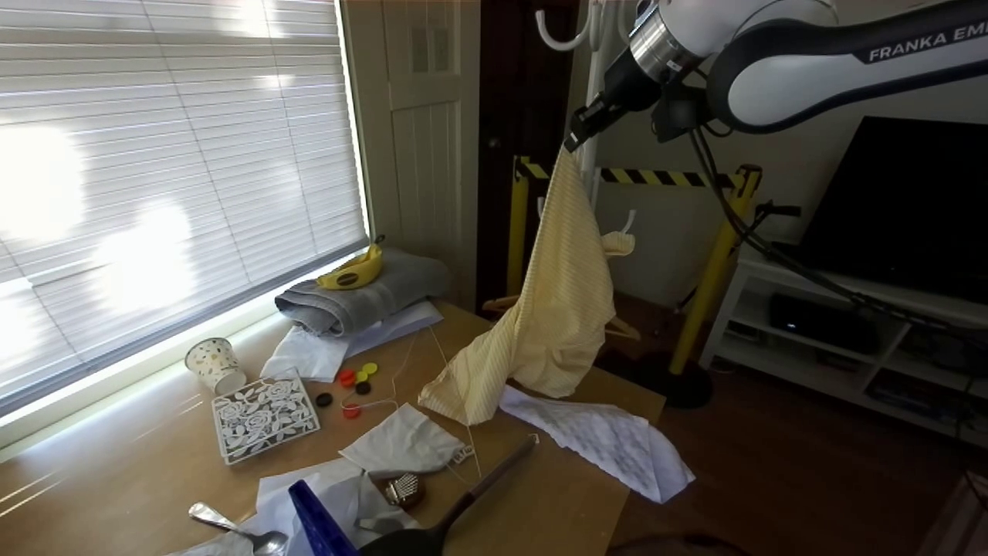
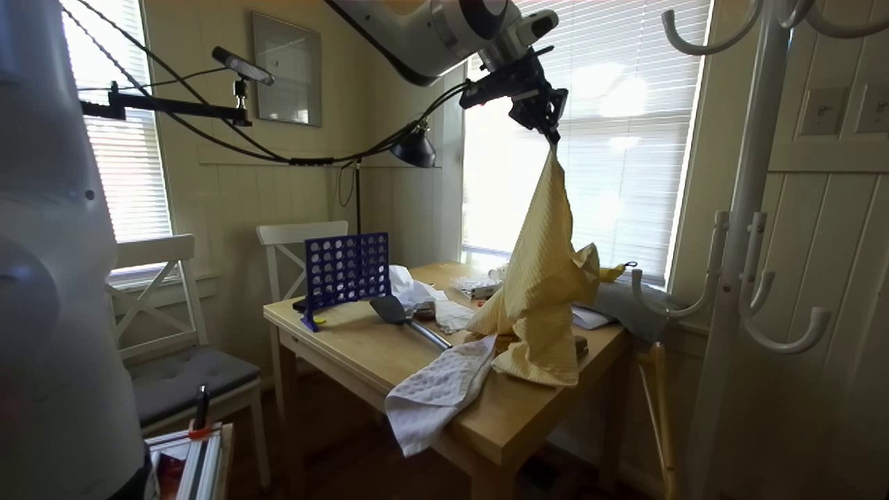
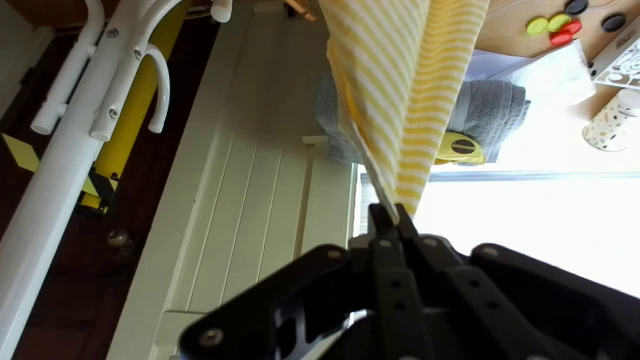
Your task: Pick up the yellow towel and hang it on the upper hook pointing toward you
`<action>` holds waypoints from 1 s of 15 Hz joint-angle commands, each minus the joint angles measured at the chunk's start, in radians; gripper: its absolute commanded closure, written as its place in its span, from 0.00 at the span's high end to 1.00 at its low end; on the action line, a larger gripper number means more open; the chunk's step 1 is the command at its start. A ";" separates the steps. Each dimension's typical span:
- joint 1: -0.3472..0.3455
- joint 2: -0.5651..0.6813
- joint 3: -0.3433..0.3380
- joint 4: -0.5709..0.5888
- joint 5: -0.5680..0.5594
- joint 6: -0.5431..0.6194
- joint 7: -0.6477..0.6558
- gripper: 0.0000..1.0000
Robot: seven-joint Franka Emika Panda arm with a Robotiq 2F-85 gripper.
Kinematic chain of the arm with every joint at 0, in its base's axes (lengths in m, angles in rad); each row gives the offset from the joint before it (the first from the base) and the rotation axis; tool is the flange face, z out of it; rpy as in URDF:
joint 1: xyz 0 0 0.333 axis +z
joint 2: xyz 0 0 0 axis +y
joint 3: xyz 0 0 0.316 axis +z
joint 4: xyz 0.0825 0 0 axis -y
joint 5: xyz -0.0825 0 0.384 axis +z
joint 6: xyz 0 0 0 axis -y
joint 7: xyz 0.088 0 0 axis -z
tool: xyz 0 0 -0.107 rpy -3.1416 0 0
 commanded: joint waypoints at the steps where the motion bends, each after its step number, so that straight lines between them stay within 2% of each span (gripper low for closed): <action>1: 0.020 0.011 0.029 0.007 0.144 0.021 -0.072 0.01; 3: 0.017 0.012 0.025 0.016 0.179 0.046 -0.081 0.01; 6: 0.019 0.024 0.028 0.025 0.135 0.025 -0.062 0.01; 7: -0.004 0.004 0.004 -0.003 0.004 -0.002 -0.005 0.02; 10: -0.004 0.004 0.004 -0.003 0.004 -0.002 -0.005 0.01; 12: -0.035 0.008 -0.028 0.041 -0.099 0.002 0.129 0.01; 15: -0.051 -0.024 -0.044 0.056 0.005 -0.010 0.033 0.01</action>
